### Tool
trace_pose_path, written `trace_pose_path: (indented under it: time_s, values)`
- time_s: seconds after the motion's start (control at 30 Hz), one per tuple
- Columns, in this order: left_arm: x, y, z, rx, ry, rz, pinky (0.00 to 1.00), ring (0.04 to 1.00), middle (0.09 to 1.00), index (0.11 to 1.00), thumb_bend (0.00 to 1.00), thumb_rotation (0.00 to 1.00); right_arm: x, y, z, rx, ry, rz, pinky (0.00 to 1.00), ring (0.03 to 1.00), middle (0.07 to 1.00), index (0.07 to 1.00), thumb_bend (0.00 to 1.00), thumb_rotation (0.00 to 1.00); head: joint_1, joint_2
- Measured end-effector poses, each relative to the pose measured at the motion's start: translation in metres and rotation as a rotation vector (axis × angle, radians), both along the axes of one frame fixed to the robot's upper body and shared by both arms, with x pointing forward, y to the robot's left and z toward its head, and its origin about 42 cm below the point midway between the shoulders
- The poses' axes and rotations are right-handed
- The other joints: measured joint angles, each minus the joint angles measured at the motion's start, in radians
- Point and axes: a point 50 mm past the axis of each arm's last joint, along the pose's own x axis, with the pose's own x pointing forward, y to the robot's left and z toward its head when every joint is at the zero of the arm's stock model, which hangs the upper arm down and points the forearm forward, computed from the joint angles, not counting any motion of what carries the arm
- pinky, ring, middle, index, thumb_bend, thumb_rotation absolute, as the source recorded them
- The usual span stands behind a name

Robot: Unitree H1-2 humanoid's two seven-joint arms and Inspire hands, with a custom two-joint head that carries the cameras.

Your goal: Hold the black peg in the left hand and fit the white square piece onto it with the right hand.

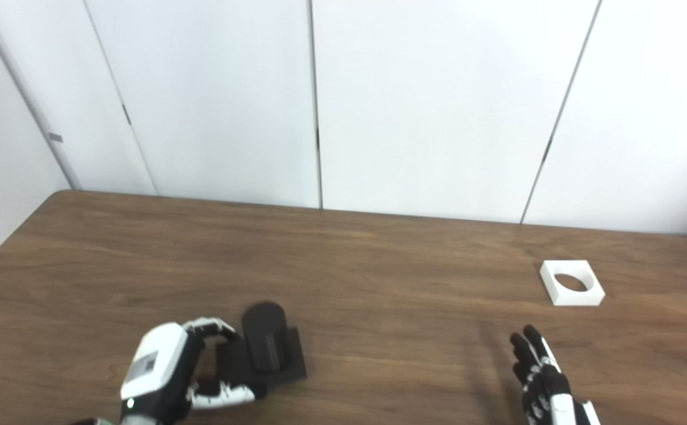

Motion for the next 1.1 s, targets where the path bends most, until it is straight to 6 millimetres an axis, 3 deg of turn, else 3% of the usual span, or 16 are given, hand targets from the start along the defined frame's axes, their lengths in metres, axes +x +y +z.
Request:
trace_pose_path:
  time_s: [0.13,0.27,0.87,1.1]
  values:
    - [-0.014,-0.016,-0.006,-0.009,-0.015,-0.046,0.69,0.762,0.716,0.487,0.51,0.05,0.000,0.002,0.000,0.005,0.003,-0.003,1.00,0.956,0.919,0.930,0.45,0.94,-0.031,0.012]
    - [-0.022,-0.019,-0.010,-0.011,-0.037,-0.086,0.67,0.755,0.720,0.487,0.51,0.04,0.000,0.005,-0.001,-0.005,0.009,-0.011,1.00,0.963,0.917,0.926,0.47,0.95,-0.075,0.035]
    - [-0.026,-0.030,-0.024,-0.020,-0.080,-0.264,0.70,0.786,0.743,0.488,0.51,0.05,-0.001,0.009,0.013,-0.011,0.003,-0.029,1.00,0.941,0.904,0.914,0.49,0.92,-0.132,0.064]
    - [-0.026,-0.032,-0.024,-0.013,-0.059,-0.295,0.74,0.776,0.739,0.488,0.51,0.05,-0.002,0.004,0.027,-0.001,-0.017,-0.059,0.99,0.915,0.884,0.890,0.49,0.82,-0.152,0.068]
